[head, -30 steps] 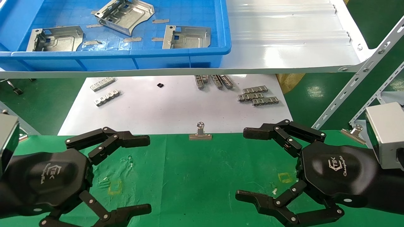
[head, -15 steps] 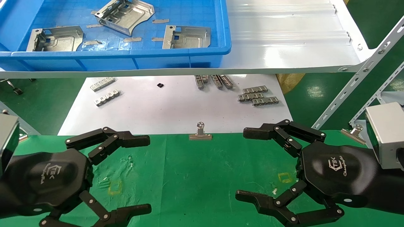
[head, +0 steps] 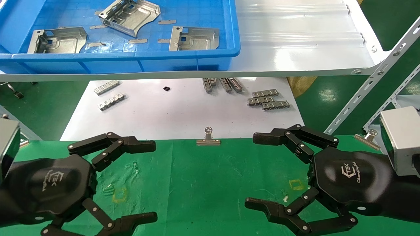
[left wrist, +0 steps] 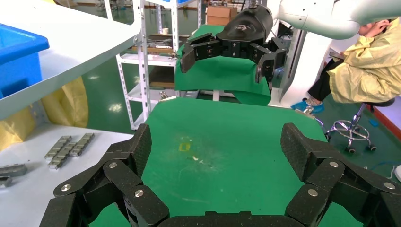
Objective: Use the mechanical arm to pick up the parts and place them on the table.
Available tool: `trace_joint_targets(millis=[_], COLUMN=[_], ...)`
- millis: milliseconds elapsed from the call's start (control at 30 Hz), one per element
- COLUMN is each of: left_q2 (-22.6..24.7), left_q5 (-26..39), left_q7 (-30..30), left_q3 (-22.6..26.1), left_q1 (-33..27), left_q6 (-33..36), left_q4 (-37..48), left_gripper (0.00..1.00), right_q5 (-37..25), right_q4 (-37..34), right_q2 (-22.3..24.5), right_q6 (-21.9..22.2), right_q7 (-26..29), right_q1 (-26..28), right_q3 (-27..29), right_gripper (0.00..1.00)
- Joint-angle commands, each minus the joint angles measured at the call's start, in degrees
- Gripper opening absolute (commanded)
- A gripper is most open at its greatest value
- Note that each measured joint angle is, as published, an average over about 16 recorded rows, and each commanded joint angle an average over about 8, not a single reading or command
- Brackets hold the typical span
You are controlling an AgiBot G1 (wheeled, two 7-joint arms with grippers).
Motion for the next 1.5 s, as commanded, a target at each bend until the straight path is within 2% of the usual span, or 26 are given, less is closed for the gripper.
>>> trace_joint_targets(millis=[33,400,433,667,700,1500], left_q2=[0.00,0.00,0.00,0.00,0.00,0.00], left_q5=[0.00,0.00,0.00,0.00,0.00,-0.02], left_q7=[0.00,0.00,0.00,0.00,0.00,0.00], left_q3=[0.00,0.00,0.00,0.00,0.00,-0.01], left_q1=[0.00,0.00,0.00,0.00,0.00,-0.01], left_q6=[0.00,0.00,0.00,0.00,0.00,0.00], left_q4=[0.00,0.00,0.00,0.00,0.00,-0.03], left_gripper=[1.00,1.00,1.00,1.00,1.00,1.00], right_q5=[0.00,0.00,0.00,0.00,0.00,0.00], right_q4=[0.00,0.00,0.00,0.00,0.00,0.00], right_q2=[0.00,0.00,0.00,0.00,0.00,0.00], right_q6=[0.00,0.00,0.00,0.00,0.00,0.00], right_q7=[0.00,0.00,0.00,0.00,0.00,0.00], right_q1=[0.00,0.00,0.00,0.00,0.00,0.00], right_q3=[0.00,0.00,0.00,0.00,0.00,0.00], right_gripper=[1.00,1.00,0.93,0.06,0.00,0.00])
